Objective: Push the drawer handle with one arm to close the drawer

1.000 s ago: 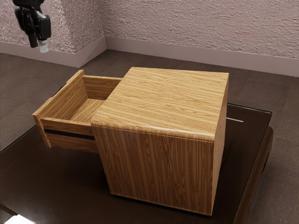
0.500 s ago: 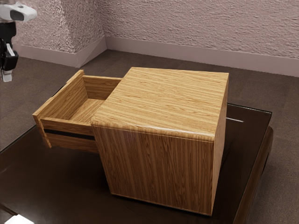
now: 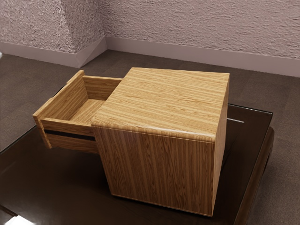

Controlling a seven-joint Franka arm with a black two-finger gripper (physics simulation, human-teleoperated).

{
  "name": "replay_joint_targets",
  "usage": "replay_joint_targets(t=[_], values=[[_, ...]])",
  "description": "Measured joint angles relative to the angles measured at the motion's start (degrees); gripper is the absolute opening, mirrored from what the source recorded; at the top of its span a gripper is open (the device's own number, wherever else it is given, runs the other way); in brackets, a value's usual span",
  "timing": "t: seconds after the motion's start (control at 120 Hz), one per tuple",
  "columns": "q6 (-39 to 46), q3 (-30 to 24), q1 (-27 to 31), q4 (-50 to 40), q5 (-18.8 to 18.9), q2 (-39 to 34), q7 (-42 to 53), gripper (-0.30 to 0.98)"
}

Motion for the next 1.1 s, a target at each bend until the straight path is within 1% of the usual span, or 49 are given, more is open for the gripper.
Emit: replay_joint_targets(t=[0.067, 0.15, 0.258, 0.4, 0.417, 0.475, 0.558, 0.617, 0.717, 0.783, 0.892, 0.983, 1.1], values=[[2.43, 5.24, -3.02, -0.23, 1.45, 0.43, 2.05, -0.1], [5.61, 9.34, -5.06, -0.25, 3.21, 1.21, 5.21, -0.1], [9.65, 11.78, -5.39, -0.13, 3.93, 2.34, 11.07, -0.1], [12.65, 13.62, -5.31, -0.06, 5.16, 2.78, 17.91, -0.09], [13.04, 14.45, -5.58, 0.04, 5.28, 2.94, 18.74, -0.09], [15.01, 17.83, -6.29, 0.81, 3.99, 3.95, 22.48, -0.09], [18.21, 20.5, -6.7, 2.65, 2.22, 7.09, 28.02, -0.09], [19.97, 21.42, -7.09, 5.03, 0.76, 10.04, 31.67, -0.1], [23.08, 21.79, -9.04, 6.68, -1.77, 14.72, 37.16, -0.1], [25.13, 21.79, -11.38, 6.76, -3.44, 16.31, 40.3, -0.1], [27.61, 21.71, -15.6, 6.3, -4.91, 17.05, 44.62, -0.1], [29.15, 21.11, -16.49, 4.98, -5.97, 16.92, 47.67, -0.1], [31.79, 20.78, -17.58, 4.18, -9.04, 16.85, 50.92, -0.1]])
